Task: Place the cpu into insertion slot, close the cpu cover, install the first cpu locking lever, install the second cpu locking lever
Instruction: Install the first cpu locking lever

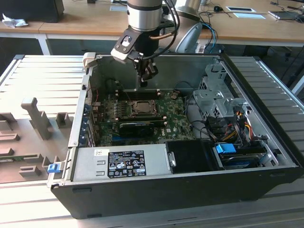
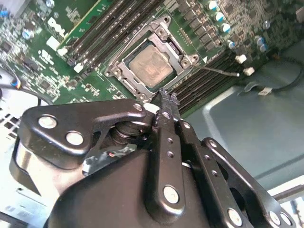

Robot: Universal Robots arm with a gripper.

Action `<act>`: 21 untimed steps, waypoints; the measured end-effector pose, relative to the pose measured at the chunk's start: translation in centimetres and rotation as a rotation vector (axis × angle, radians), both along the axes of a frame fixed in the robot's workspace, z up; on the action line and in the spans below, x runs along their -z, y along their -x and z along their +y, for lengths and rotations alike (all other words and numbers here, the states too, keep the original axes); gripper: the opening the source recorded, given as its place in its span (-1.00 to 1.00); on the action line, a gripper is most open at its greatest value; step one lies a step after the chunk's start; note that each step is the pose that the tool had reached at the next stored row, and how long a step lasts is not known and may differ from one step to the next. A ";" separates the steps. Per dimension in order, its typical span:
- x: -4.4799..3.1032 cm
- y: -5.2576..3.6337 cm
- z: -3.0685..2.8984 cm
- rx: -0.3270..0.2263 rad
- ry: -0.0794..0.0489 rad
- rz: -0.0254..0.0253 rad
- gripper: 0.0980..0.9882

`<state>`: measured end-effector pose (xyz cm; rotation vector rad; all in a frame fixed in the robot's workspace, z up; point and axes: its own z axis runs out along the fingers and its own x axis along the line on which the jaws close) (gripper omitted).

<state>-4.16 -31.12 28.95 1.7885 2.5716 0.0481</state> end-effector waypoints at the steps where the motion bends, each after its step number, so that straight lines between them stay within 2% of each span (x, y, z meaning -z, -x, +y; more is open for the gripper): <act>1: 0.01 0.00 0.00 -0.024 0.000 -0.0002 -0.98; 4: 0.01 0.00 0.00 -0.052 0.000 -0.0001 -0.98; 9: 0.01 0.00 0.00 -0.164 0.000 -0.0001 -0.98; 21: 0.01 0.00 0.00 -0.319 0.000 -0.0001 -0.98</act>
